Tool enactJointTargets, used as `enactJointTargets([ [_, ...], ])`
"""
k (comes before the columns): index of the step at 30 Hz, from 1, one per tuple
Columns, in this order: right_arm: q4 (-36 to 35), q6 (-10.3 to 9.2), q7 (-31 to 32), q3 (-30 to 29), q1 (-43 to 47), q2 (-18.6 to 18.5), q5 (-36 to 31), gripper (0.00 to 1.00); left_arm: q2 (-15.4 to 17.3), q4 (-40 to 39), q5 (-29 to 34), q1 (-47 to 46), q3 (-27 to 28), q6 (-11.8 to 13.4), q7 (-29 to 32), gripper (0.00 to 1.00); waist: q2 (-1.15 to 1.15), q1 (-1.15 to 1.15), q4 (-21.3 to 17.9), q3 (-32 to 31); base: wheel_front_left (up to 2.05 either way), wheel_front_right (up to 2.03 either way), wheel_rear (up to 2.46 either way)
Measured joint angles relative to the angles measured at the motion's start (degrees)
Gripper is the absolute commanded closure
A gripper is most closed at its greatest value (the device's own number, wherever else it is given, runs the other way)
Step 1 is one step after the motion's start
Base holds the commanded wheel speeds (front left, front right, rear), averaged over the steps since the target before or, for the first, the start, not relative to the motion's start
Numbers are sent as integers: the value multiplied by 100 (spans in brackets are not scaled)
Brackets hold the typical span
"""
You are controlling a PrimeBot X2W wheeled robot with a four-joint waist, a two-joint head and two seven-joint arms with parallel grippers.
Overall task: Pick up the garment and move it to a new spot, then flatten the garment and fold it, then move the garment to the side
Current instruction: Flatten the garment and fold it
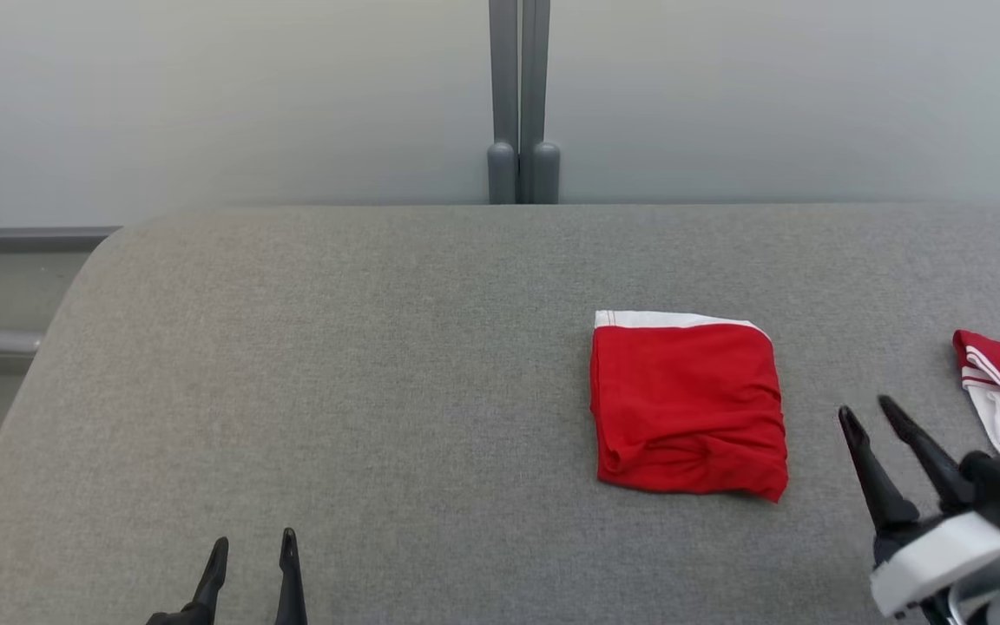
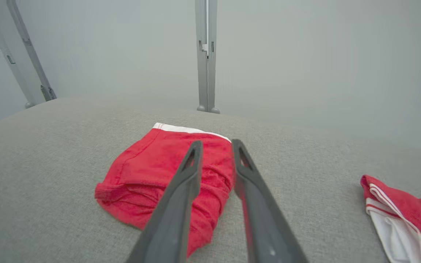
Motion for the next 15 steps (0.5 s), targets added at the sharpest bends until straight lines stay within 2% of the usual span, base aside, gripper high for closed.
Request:
enactJointTargets([
  [2, -111, 0, 0, -552, 377, 180, -324, 0, 0, 34, 74, 28, 79, -75, 0, 0, 0, 0, -56, -72, 0, 0, 0],
  [5, -154, 0, 0, -1068, 752, 392, -639, 0, 0, 67, 158, 38, 166, -177, 0, 0, 0, 0, -119, -127, 0, 0, 0],
  [10, -229, 0, 0, -1477, 971, 743, -909, 0, 0, 98, 222, 41, 270, -278, 0, 0, 0, 0, -160, -124, 0, 0, 0],
  [15, -275, 0, 0, -1588, 987, 1025, -978, 0, 0, 32, 238, 17, 348, -360, 0, 0, 0, 0, -215, -81, 0, 0, 0],
])
